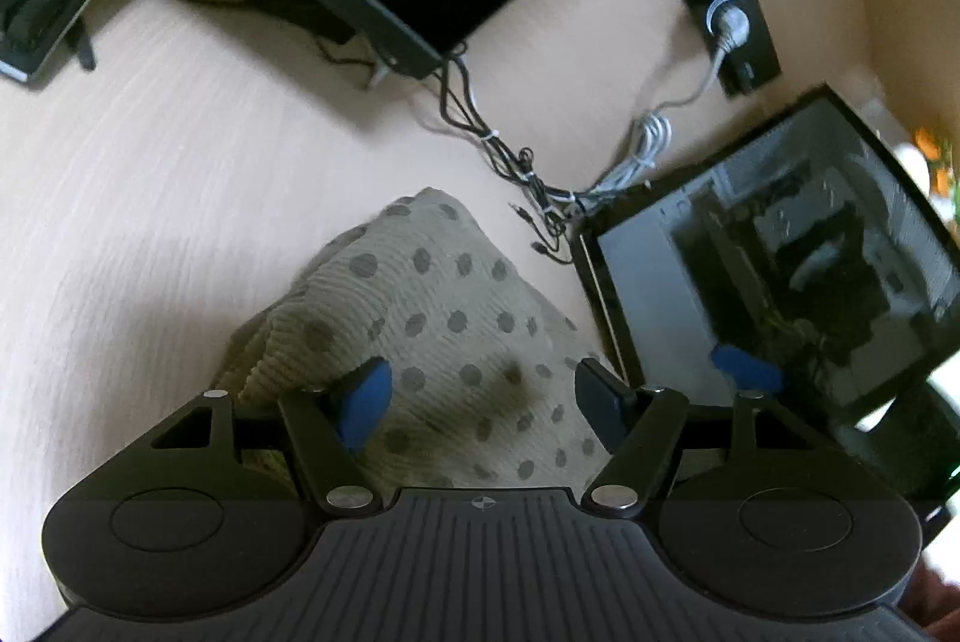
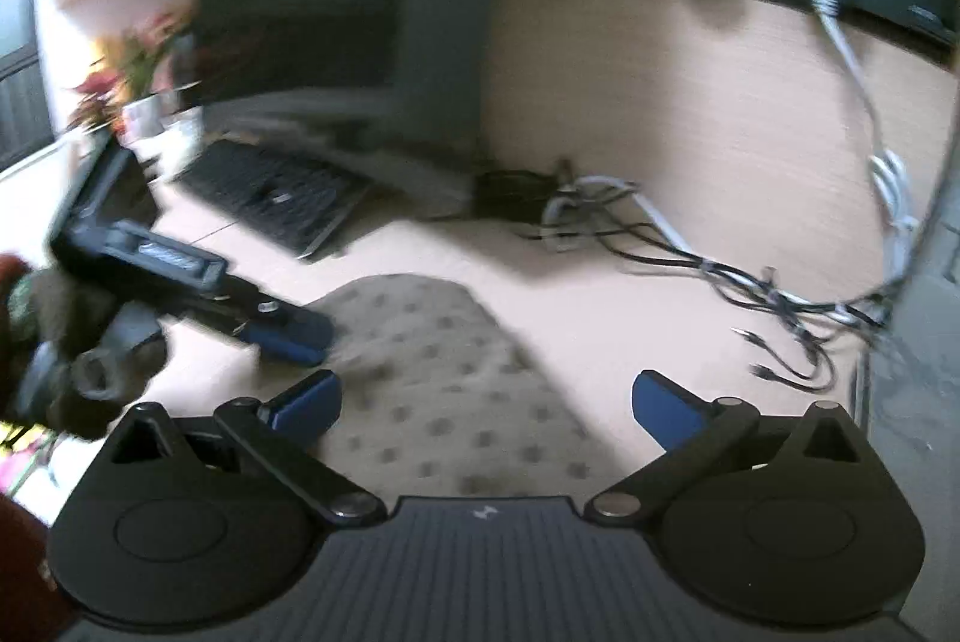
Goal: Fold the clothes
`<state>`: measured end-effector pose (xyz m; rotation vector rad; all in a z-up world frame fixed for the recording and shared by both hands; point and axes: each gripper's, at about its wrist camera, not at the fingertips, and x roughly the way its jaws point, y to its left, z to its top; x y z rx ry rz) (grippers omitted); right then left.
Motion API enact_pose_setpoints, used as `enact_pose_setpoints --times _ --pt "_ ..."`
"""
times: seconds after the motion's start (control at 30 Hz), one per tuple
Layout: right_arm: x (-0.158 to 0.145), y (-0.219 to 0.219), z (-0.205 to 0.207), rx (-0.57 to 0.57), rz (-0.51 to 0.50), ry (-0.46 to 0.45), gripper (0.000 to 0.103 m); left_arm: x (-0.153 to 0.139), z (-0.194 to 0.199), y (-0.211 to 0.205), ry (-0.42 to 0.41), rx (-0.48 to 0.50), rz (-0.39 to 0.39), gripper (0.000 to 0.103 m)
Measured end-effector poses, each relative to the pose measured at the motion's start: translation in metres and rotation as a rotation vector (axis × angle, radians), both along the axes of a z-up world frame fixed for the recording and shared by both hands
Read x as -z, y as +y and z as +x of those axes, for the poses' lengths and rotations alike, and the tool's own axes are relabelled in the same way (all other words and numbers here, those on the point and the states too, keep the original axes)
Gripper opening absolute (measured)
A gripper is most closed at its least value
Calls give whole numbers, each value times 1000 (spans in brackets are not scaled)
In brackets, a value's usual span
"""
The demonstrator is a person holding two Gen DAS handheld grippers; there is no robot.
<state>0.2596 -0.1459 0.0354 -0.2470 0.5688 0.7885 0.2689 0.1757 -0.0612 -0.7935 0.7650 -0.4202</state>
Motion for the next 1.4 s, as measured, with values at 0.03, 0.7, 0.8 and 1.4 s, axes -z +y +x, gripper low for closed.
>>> enact_pose_setpoints --times 0.03,0.7,0.8,1.4 --pt "14 6 2 -4 -44 0 103 3 1 1 -2 4 -3 73" --pt "5 9 17 4 29 -10 103 -50 -31 7 -118 -74 23 84" --pt "41 32 25 -76 3 118 103 -31 -6 -17 -44 -57 72 84" --pt "58 48 -5 -51 -71 11 103 -60 44 -69 -114 38 163 84"
